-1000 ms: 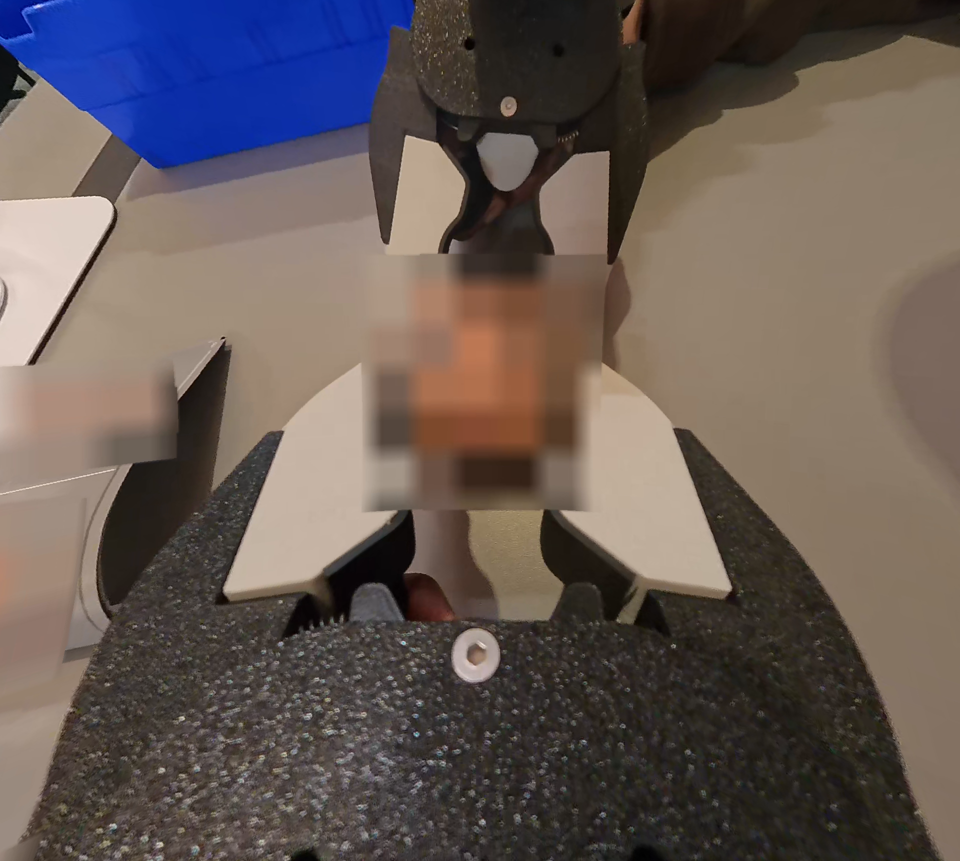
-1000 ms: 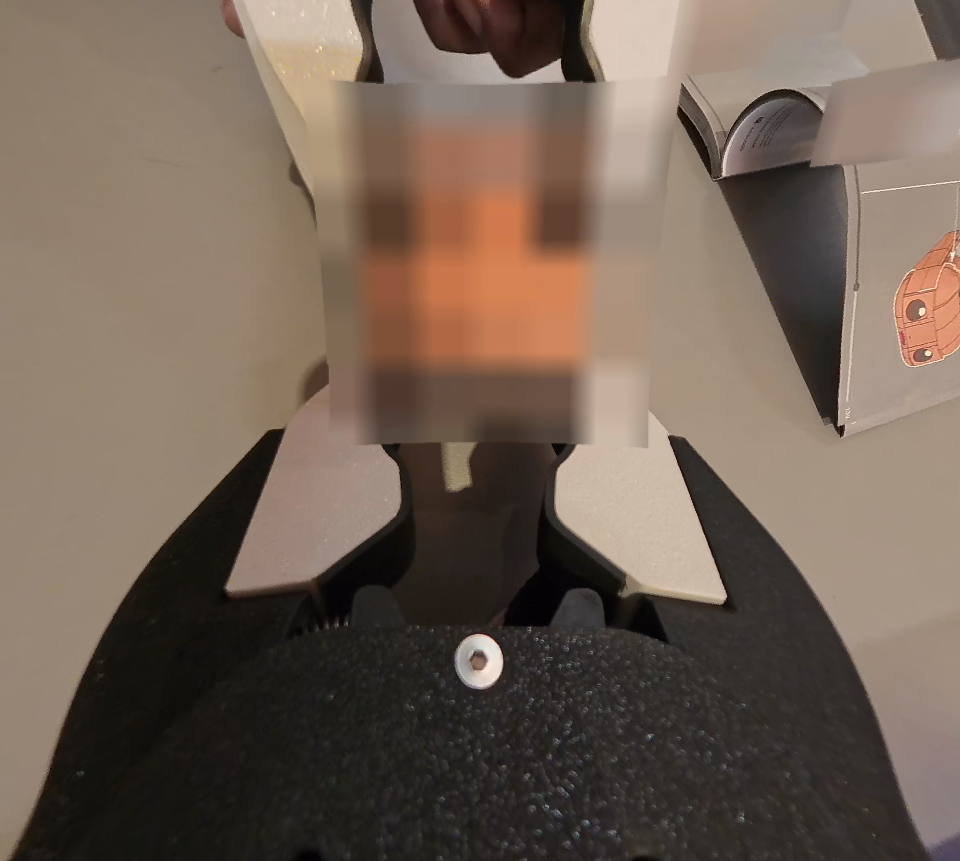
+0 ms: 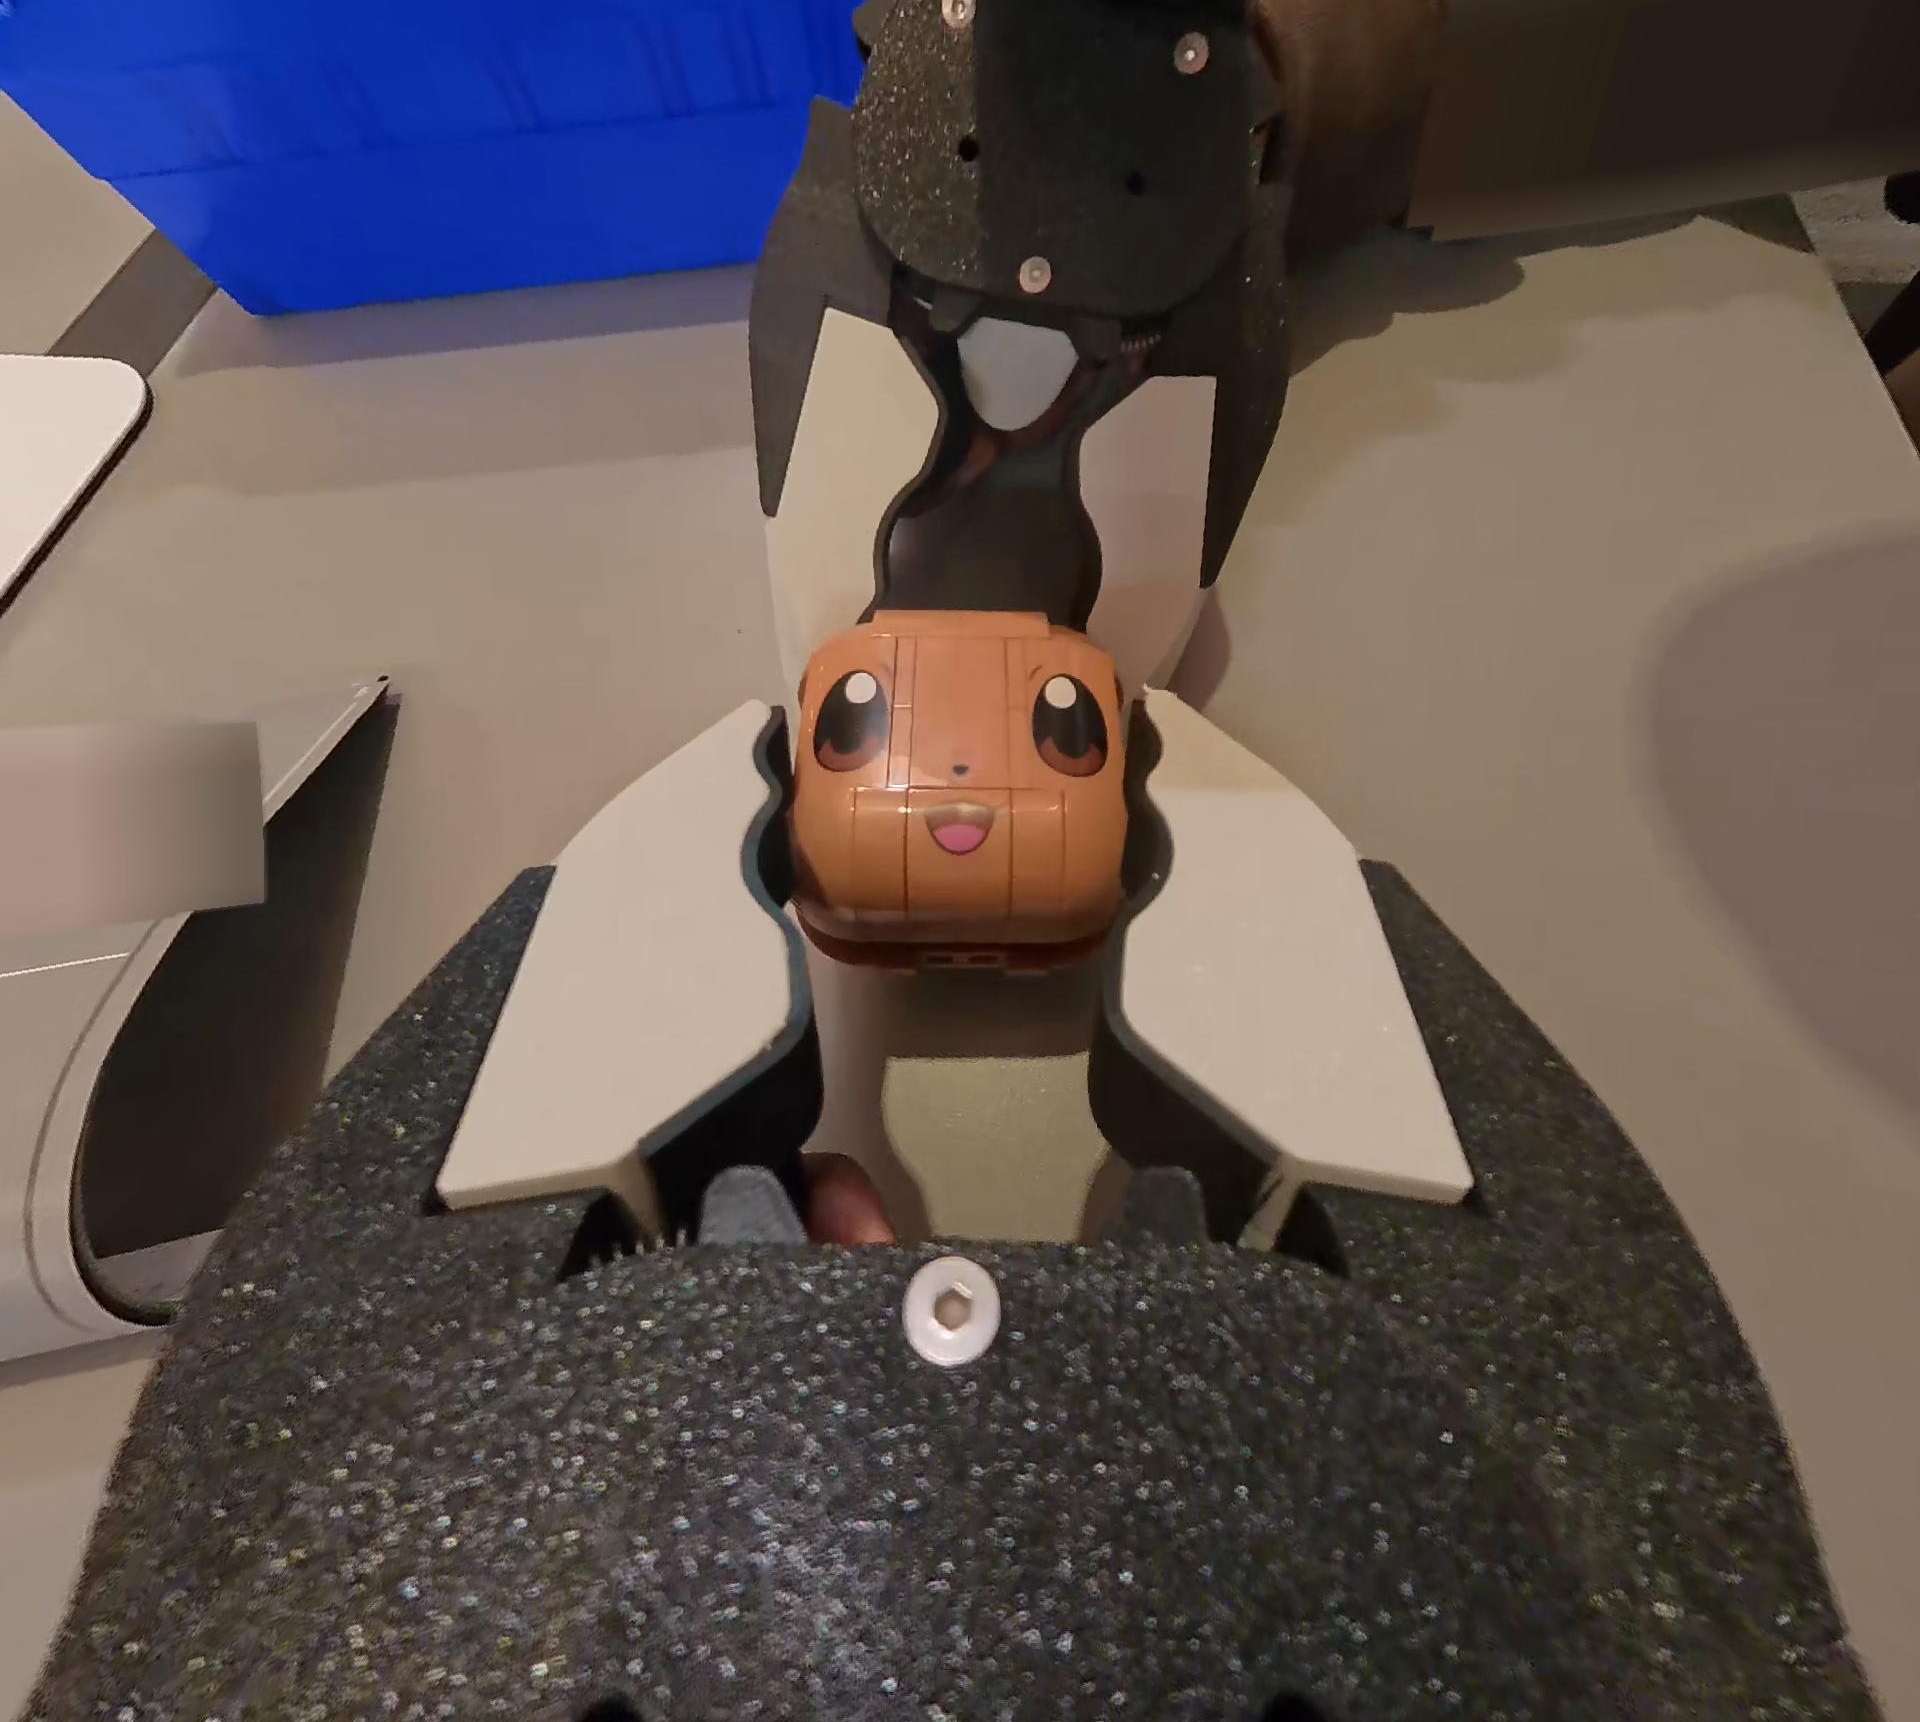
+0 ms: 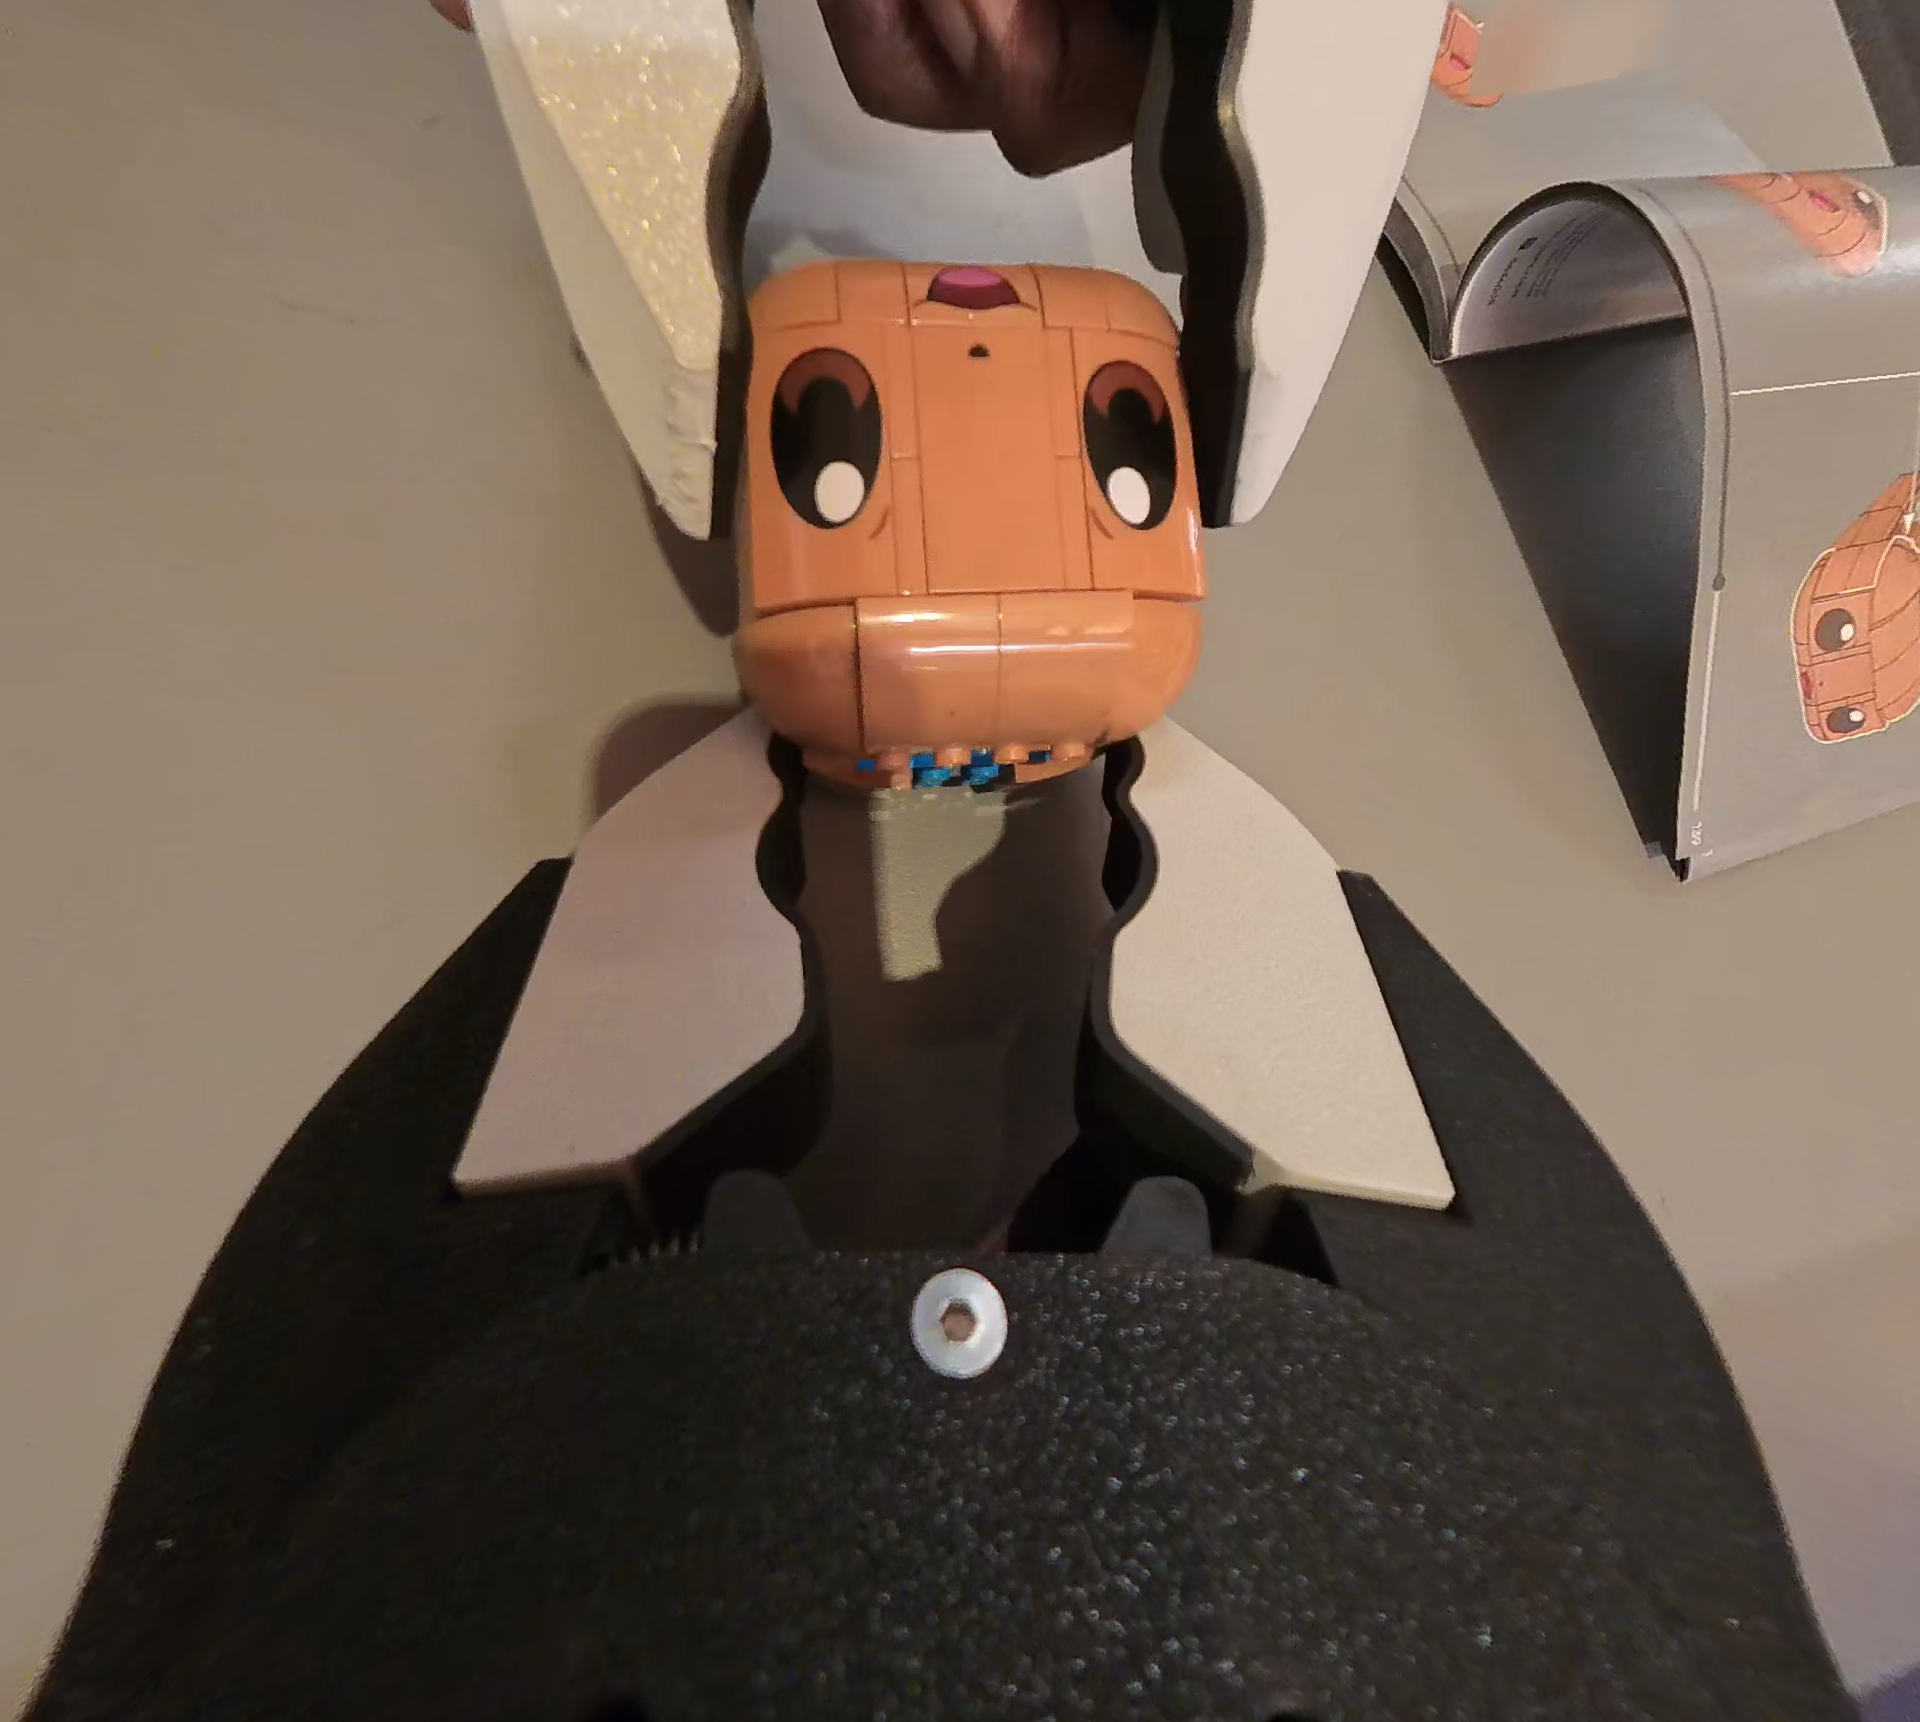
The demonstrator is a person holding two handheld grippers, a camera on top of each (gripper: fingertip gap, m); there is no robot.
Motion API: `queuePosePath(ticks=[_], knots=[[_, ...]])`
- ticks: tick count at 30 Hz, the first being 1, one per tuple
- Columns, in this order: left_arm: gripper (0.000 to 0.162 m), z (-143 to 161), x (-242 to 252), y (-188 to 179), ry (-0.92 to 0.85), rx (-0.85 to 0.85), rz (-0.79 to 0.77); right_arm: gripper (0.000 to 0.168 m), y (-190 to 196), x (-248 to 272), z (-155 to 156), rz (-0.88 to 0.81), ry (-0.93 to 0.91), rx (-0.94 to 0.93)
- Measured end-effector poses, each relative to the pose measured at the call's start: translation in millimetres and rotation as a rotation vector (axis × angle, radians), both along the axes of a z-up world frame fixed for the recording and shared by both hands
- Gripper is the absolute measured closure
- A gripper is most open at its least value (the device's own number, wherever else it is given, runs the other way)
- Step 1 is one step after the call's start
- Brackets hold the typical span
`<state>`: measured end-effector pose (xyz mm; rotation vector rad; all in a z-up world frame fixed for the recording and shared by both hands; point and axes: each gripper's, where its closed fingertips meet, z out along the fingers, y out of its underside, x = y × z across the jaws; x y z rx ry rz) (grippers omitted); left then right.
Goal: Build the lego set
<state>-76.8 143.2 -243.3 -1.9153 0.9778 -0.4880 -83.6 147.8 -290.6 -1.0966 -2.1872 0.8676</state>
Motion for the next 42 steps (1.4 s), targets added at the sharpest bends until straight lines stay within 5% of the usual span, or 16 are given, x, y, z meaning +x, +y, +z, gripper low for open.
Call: queuePosePath(ticks=[42], knots=[[0.103,-0.3,-2.1,3.5,-0.018,0.102,0.01,0.104,1.2,0.5,-2.7,-0.01,-0.038,-0.03]])
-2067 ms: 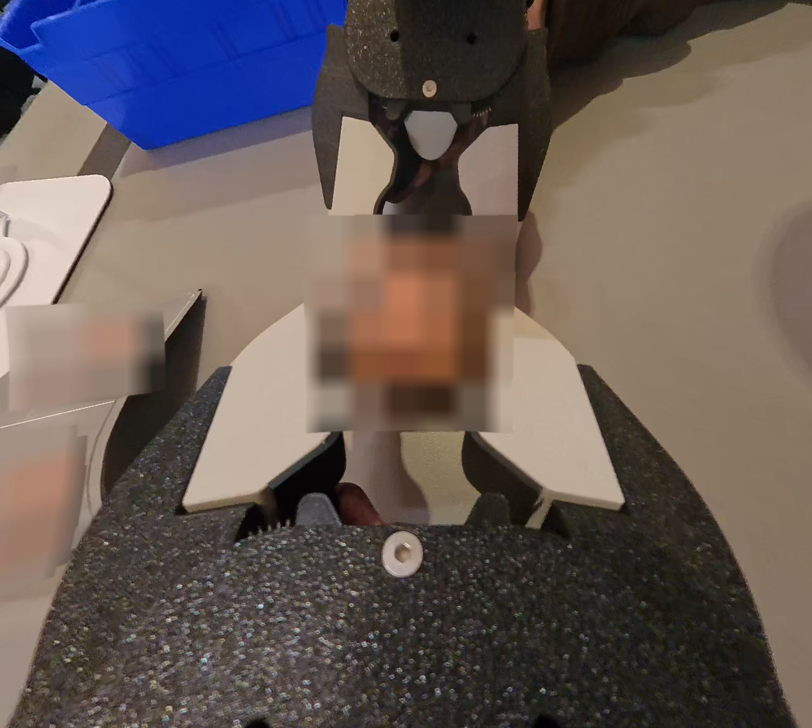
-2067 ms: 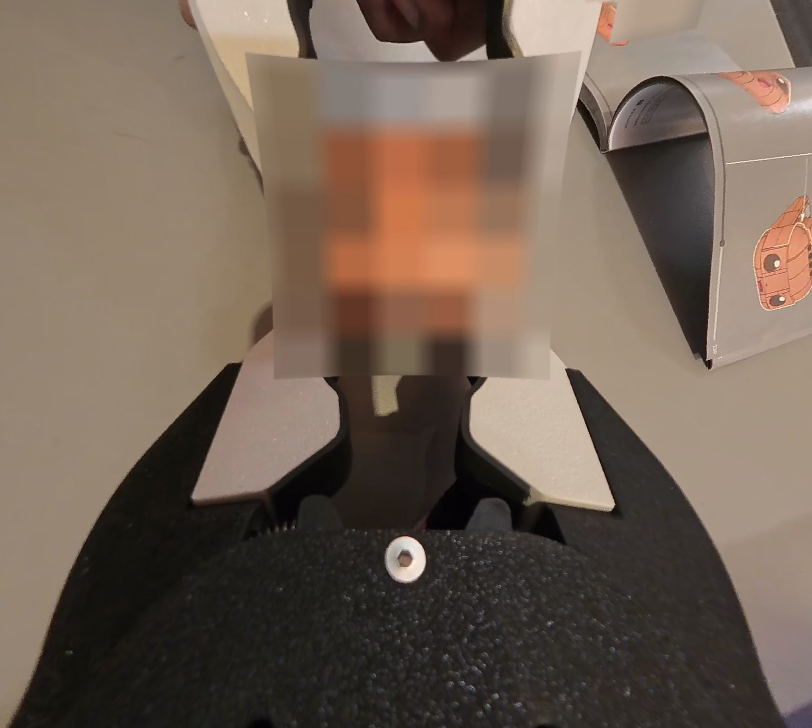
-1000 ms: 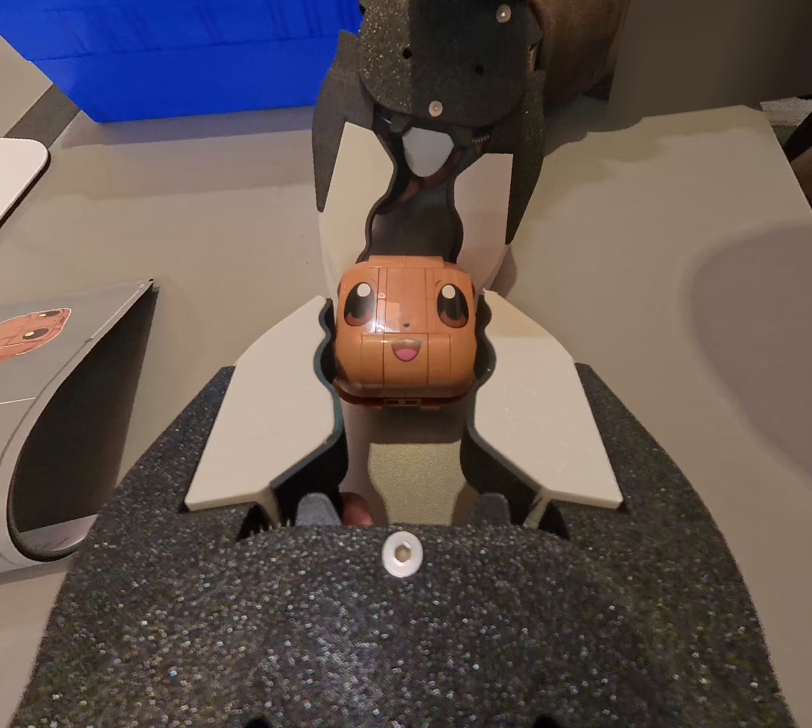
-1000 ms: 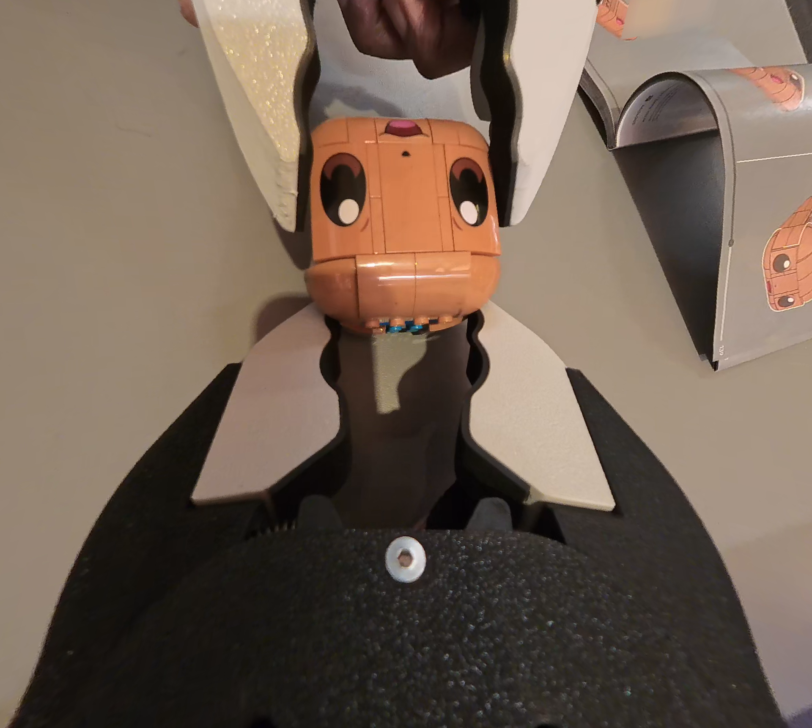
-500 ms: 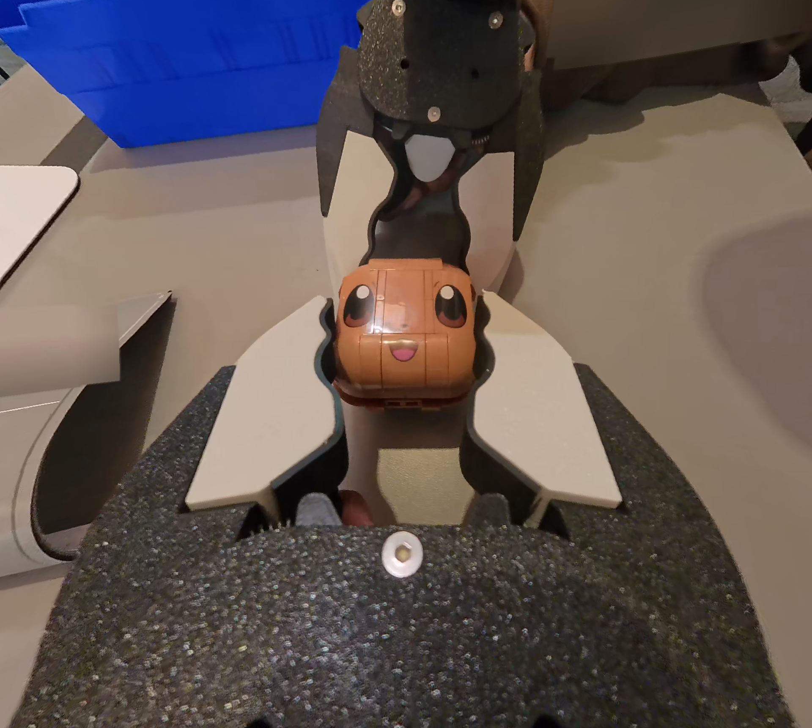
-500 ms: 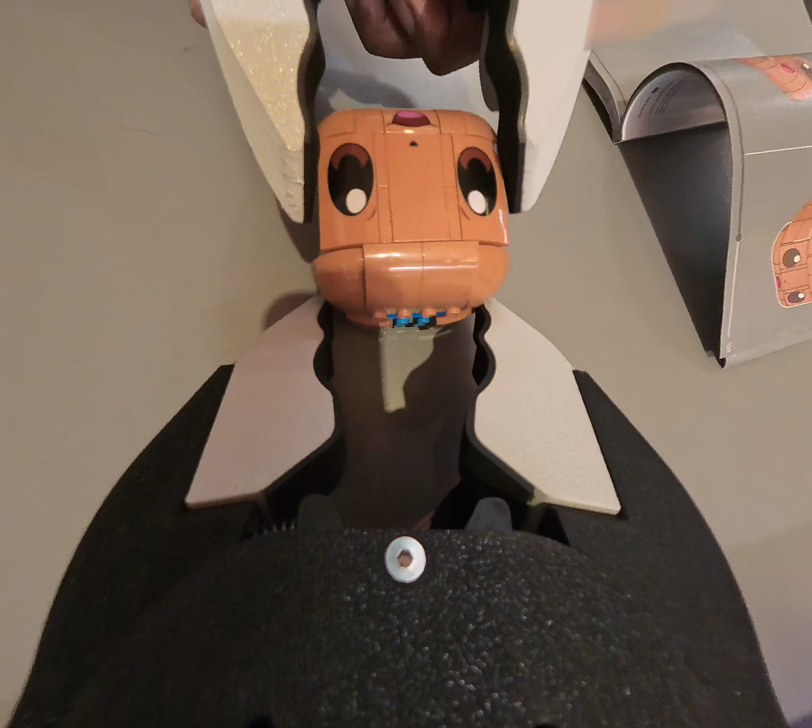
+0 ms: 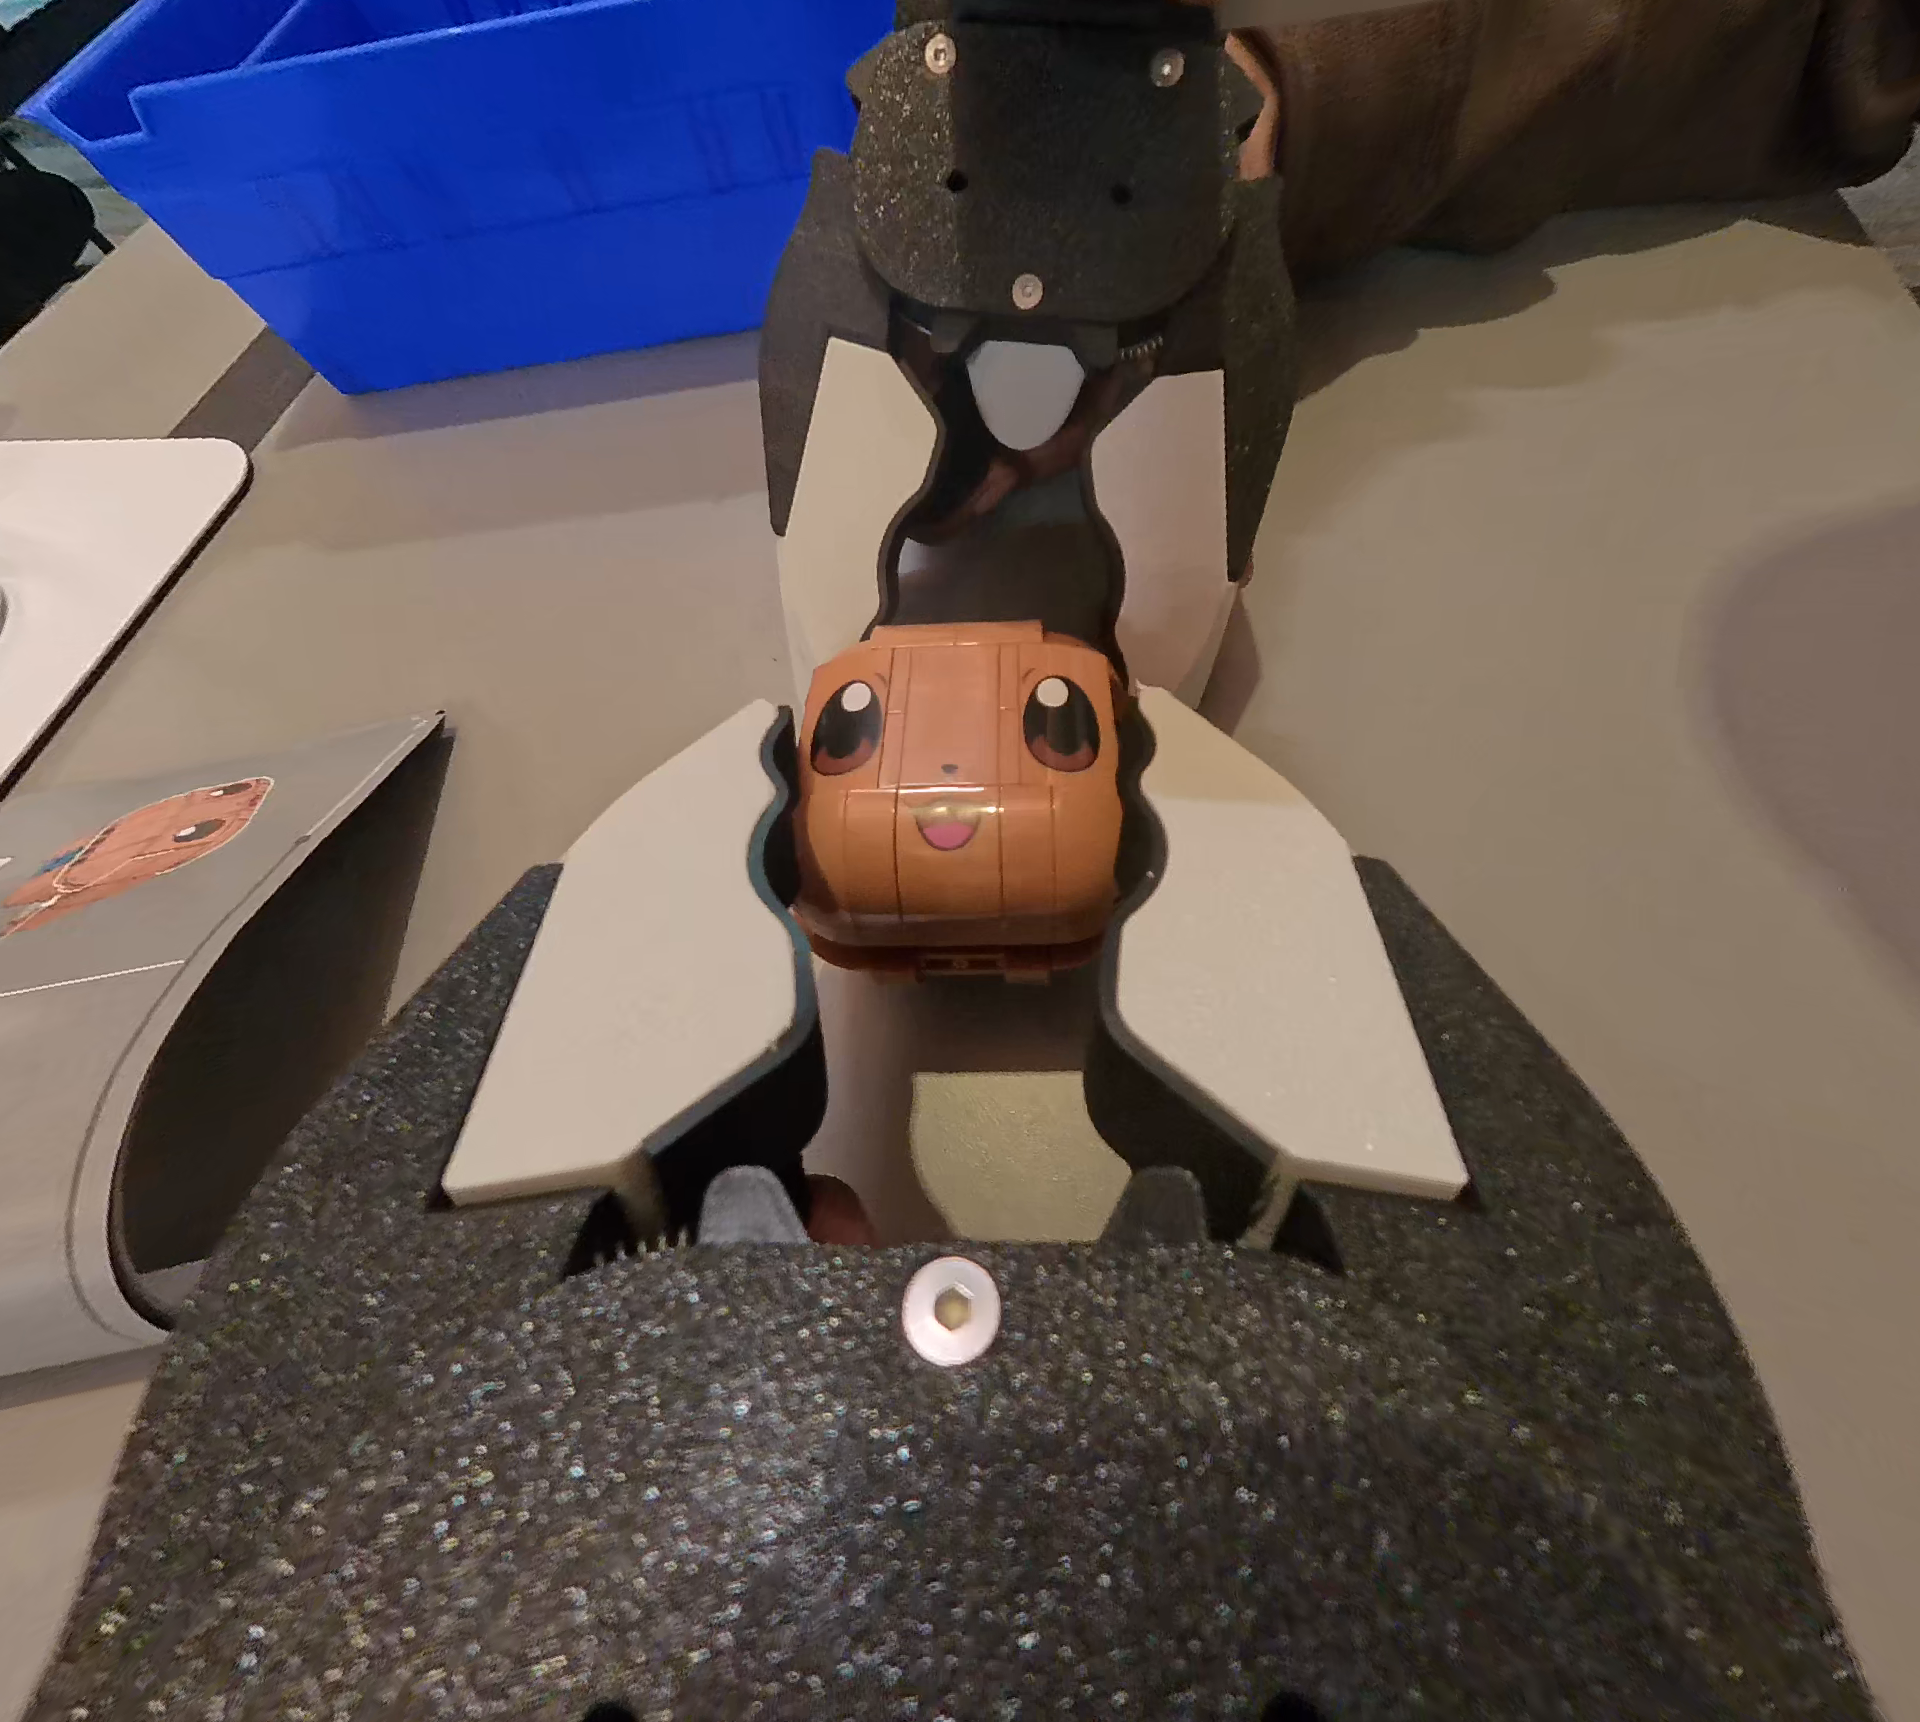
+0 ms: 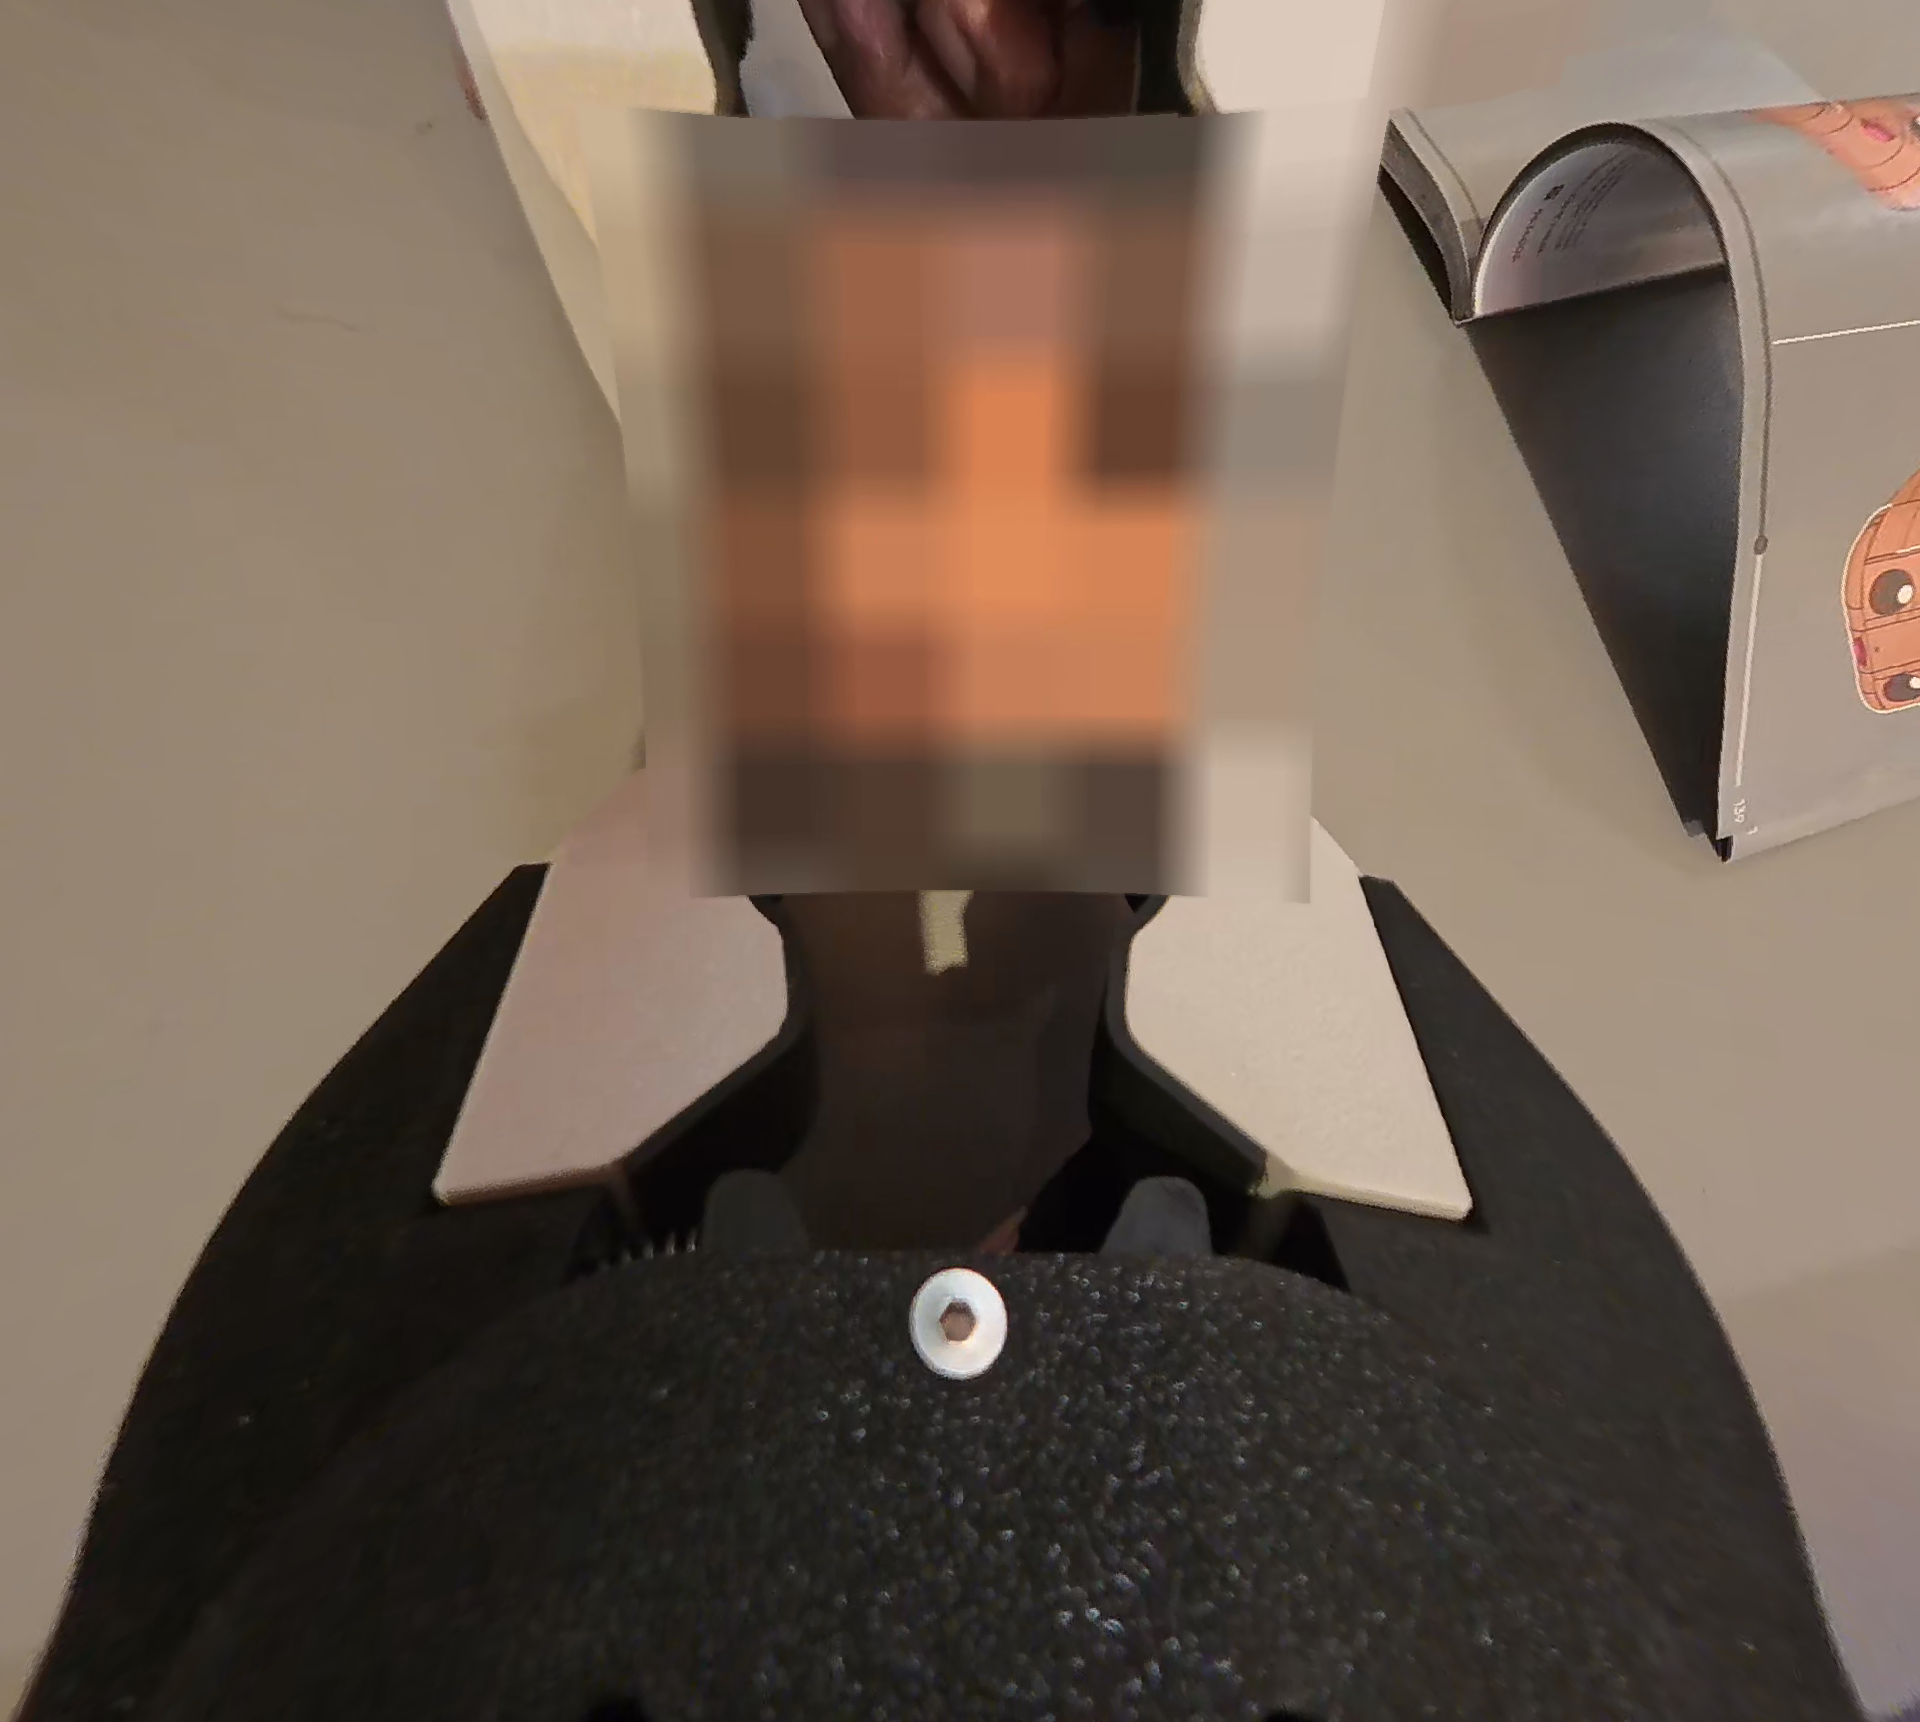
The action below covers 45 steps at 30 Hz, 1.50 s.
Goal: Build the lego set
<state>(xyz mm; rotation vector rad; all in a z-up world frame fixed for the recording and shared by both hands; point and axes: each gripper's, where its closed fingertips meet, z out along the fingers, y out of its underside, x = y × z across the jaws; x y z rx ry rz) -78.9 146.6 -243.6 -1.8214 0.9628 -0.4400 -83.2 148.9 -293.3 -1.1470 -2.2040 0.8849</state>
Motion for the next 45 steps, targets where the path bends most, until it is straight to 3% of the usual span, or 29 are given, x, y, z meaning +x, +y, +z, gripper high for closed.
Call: queuePosePath(ticks=[22,32,39,45], knots=[[0.103,-4,-5,1,-0.013,-0.003,0.023,0.095,12,-2,6,-0.071,-0.009,-0.099],[0.102,-5,-5,1,-0.046,-0.022,0.025,0.087,2,4,17,0.024,0.059,-0.135],[0.102,-5,-4,2,-0.061,-0.02,0.024,0.098,3,-1,40,0.023,0.208,-0.194],[0.102,-4,-3,0,-0.07,-0.01,0.012,0.108,0,-2,40,0.031,0.201,-0.213]])
